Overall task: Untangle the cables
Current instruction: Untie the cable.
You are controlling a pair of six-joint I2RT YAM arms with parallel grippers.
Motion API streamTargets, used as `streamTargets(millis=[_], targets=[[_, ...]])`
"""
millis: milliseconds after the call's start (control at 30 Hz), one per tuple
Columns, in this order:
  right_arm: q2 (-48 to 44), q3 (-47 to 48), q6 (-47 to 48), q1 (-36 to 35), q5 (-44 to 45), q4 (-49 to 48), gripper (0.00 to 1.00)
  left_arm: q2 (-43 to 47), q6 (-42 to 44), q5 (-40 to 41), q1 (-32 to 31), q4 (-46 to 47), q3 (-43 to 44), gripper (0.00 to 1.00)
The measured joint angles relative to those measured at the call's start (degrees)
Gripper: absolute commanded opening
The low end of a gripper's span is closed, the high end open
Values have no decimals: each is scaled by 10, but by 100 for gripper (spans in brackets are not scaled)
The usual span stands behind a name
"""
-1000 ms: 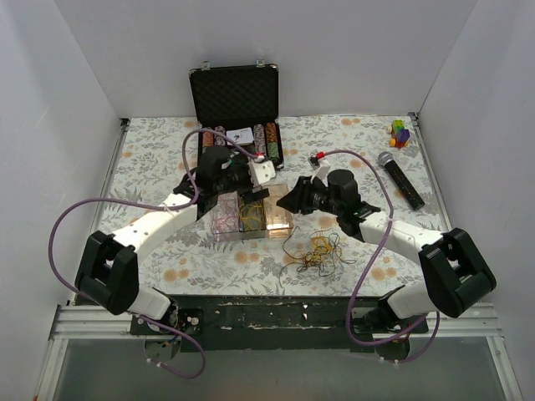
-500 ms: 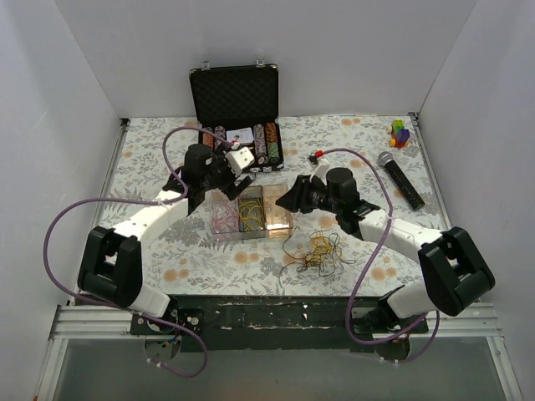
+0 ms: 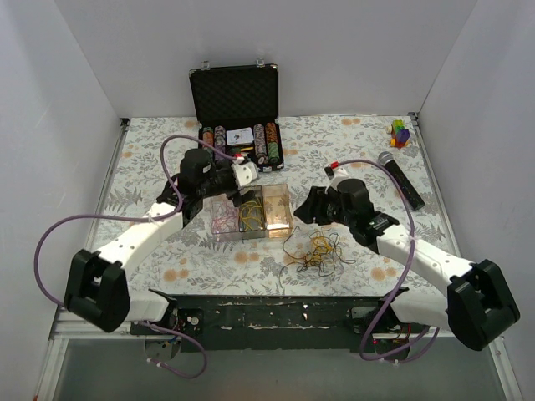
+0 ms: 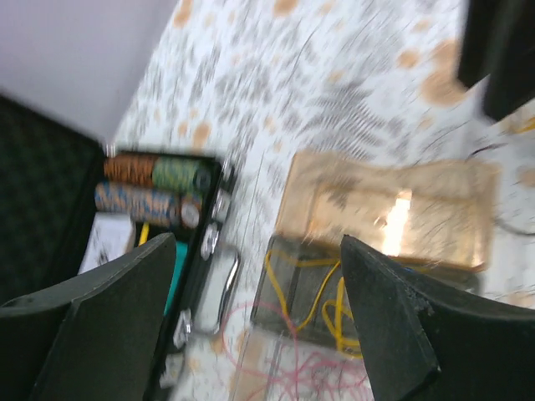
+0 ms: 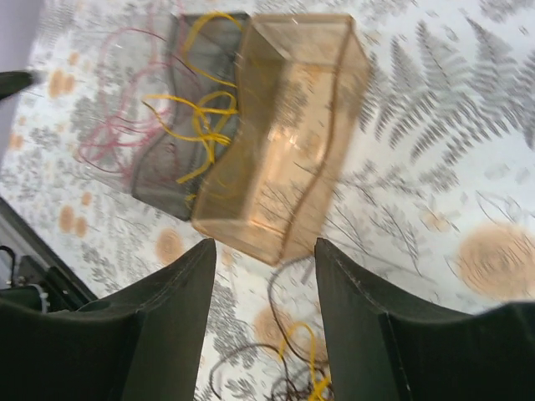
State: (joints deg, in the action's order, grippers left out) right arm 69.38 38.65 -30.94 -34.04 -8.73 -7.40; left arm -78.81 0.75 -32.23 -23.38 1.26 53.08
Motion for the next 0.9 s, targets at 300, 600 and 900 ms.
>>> streamTargets(millis=[300, 600, 900], targets=[[-89, -51, -19, 6, 94, 124, 61, 56, 6, -57, -192, 20, -17, 79], [-258, -89, -70, 6, 199, 204, 62, -138, -159, -22, -250, 67, 28, 68], [-348, -104, -92, 7, 272, 252, 61, -212, -282, -25, -280, 46, 105, 45]])
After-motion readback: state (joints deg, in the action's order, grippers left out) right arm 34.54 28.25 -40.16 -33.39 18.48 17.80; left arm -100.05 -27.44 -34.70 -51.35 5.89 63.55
